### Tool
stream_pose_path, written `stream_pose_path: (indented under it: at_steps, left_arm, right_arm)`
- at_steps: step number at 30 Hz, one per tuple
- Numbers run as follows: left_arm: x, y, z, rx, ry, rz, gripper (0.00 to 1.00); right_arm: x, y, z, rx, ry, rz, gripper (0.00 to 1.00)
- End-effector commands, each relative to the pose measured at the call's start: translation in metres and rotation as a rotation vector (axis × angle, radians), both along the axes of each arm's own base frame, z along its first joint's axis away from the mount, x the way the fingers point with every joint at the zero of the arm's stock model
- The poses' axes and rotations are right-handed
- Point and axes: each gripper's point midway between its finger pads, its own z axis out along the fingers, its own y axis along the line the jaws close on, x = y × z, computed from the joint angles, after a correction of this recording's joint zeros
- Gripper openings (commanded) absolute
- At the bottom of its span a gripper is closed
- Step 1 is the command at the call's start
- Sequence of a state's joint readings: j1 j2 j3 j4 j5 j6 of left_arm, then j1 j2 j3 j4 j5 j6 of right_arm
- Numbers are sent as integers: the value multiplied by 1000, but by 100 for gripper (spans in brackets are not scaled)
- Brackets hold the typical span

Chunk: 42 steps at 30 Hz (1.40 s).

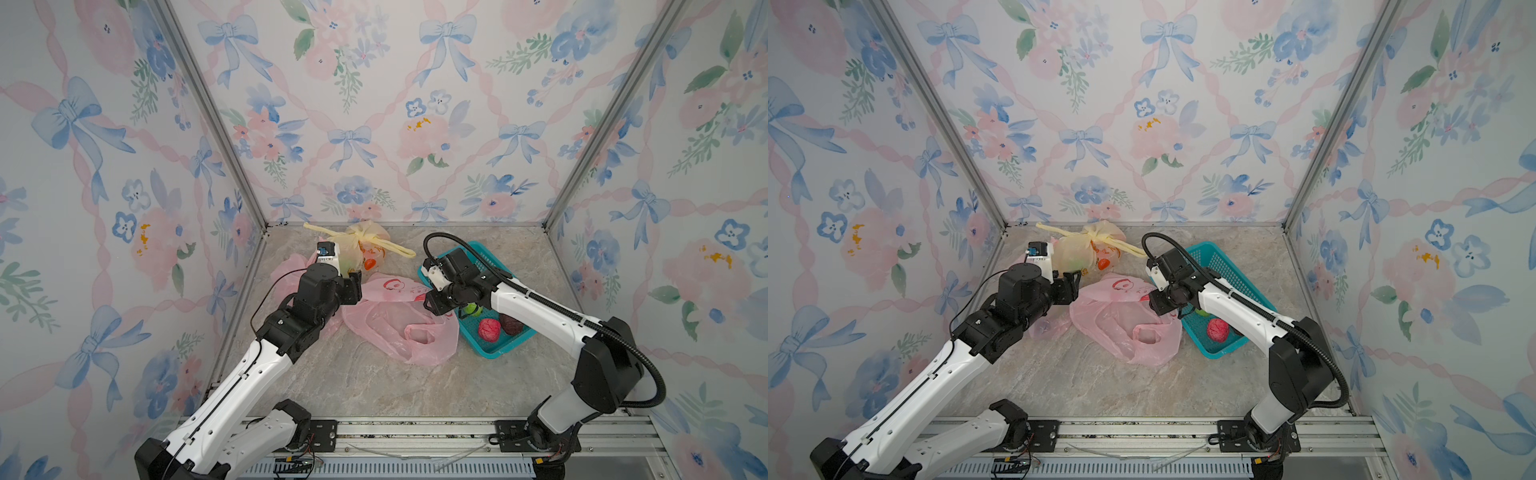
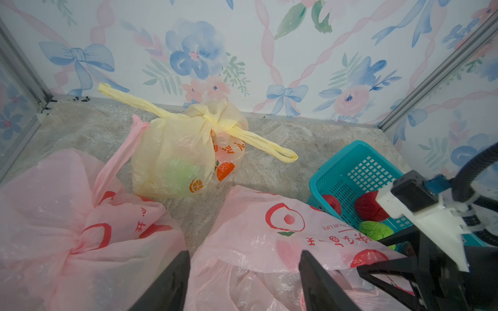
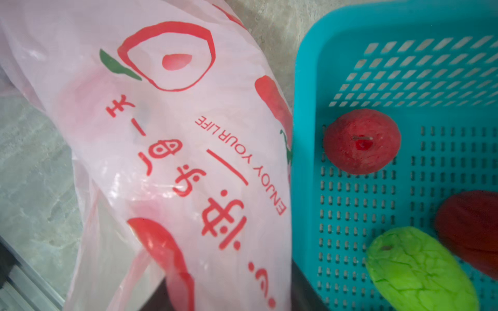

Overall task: Untie the knot of a plastic bag & take out the apple
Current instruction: Pick up the plastic bag at the center of the board, then place the plastic bag at the center of the board.

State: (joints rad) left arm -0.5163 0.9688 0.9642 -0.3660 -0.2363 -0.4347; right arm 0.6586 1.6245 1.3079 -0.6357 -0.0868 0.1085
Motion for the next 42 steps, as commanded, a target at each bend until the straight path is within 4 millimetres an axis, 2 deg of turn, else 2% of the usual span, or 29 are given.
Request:
stream_pose_path:
  at_steps: [1,2,4,6,7,10,12,15,18,21,24,26,32,34,38,39,40,42]
  left_arm:
    - [3,-4,-3,-9,20,-17,66]
    - [3,-5,-2,-9,21,-20,66]
    - [4,-6,-2,-7,21,-23,66]
    - [6,-6,-1,-6,20,-20,65]
    - [6,-7,0,-8,20,-20,65]
    - [9,-11,-4,-13,33,-32,65]
    - [10,-14,-6,-16,43,-41,64]
    - [14,-19,-9,-20,54,-53,64]
    - [18,-23,-12,-19,65,-63,64]
    - [21,-26,-16,-14,77,-68,64]
    - [26,-28,-20,2,87,-68,64]
    - [30,-31,-23,8,98,-73,64]
    - [42,-42,-32,8,139,-98,64]
    - [46,-45,-34,6,148,-112,64]
    - [51,-42,-32,15,148,-100,64]
    - [52,-36,-32,22,149,-81,64]
    - [53,-30,-34,29,154,-61,64]
    - [56,-12,-40,57,171,-5,64]
  right_arm:
    - [13,12,34,15,-97,9,7]
    - [17,13,46,30,-135,1,0]
    - [27,13,83,102,-256,-30,0]
    - [31,8,131,213,-391,-60,0]
    - [34,-2,158,273,-467,-96,0]
    - [42,-59,232,355,-696,-275,0]
    - [43,-112,266,251,-854,-440,0]
    - [37,-191,289,-15,-977,-688,0]
    - [23,-271,289,-332,-980,-937,0]
    - [-5,-341,271,-634,-883,-1123,0]
    - [-26,-386,240,-740,-731,-1207,0]
    - [-36,-405,215,-763,-618,-1233,0]
    - [-48,-430,132,-735,-279,-1226,0]
    - [-52,-433,114,-736,-202,-1220,0]
    - [-50,-425,107,-643,-176,-1205,0]
    - [-48,-420,109,-605,-188,-1194,3]
    - [-46,-416,113,-569,-200,-1186,9]
    - [-41,-402,125,-471,-248,-1158,28]
